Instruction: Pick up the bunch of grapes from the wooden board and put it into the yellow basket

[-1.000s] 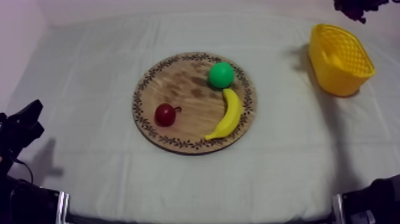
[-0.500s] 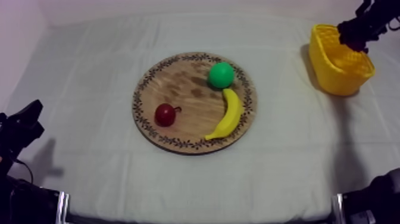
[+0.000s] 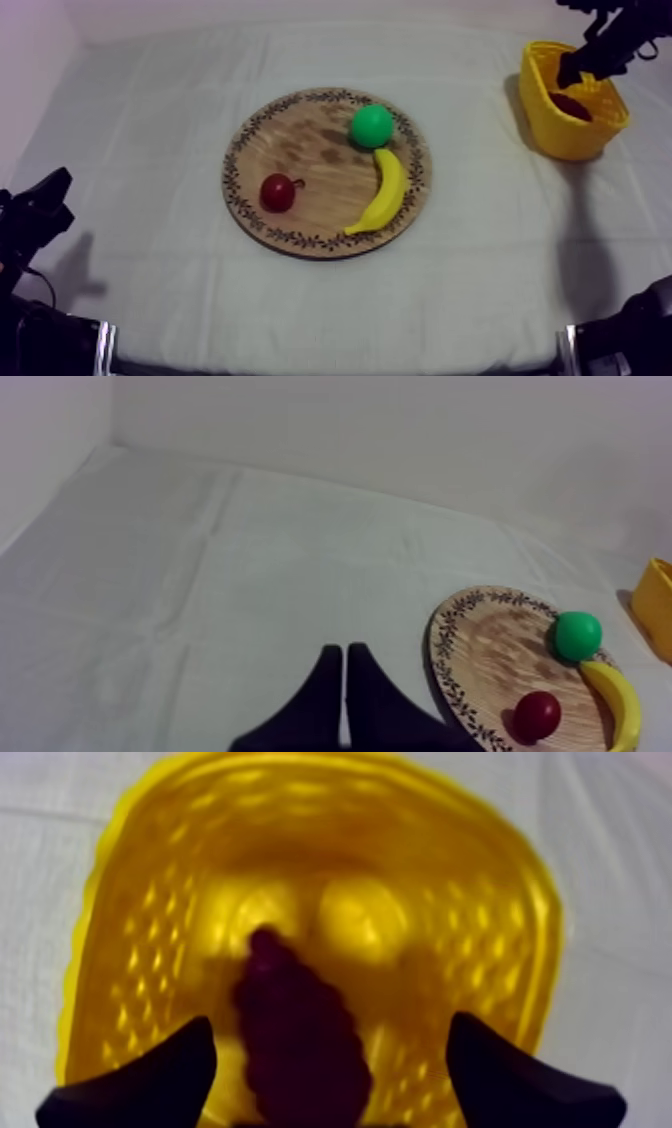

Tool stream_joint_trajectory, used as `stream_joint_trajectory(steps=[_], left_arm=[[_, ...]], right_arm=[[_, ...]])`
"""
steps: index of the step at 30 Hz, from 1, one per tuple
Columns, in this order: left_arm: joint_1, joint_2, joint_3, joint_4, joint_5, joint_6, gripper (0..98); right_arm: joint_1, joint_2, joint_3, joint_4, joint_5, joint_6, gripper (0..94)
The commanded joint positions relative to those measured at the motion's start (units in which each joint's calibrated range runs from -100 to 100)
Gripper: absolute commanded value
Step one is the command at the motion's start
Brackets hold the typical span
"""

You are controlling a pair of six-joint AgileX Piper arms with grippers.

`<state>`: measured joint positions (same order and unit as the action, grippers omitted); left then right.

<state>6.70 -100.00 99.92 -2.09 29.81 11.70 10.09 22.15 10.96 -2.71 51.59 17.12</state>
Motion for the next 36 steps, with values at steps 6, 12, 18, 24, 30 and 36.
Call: stream_joint_trajectory(steps=[6,12,18,24,30,36], left_arm=[[0.00,0.00,-0.03,0.02,0.02,-0.01,0.1],[0.00,0.00,-0.03,0.02,0.02,-0.01,0.1],[0.00,0.00,-0.03,0.02,0.02,-0.01,0.1],[0.00,0.00,-0.03,0.02,0.02,-0.01,0.1],[0.00,0.00,-0.03,0.02,0.02,-0.01,0.1],[0.00,0.00,-0.03,0.02,0.02,-0.01,0.1]], right_arm=[[-0.13,-6.24,1.72,1.67,-3.63,-1.23,66.9],[-0.36,-15.47,9.18,3.75,-8.80,-2.99,67.1],[-0.83,-27.34,21.86,7.16,-16.35,-6.09,64.8],[-1.01,-39.90,33.38,10.03,-21.16,-9.19,58.7],[-0.38,-53.04,44.62,12.10,-25.67,-11.11,50.6],[-0.96,-65.48,55.10,12.22,-27.39,-11.24,45.3]])
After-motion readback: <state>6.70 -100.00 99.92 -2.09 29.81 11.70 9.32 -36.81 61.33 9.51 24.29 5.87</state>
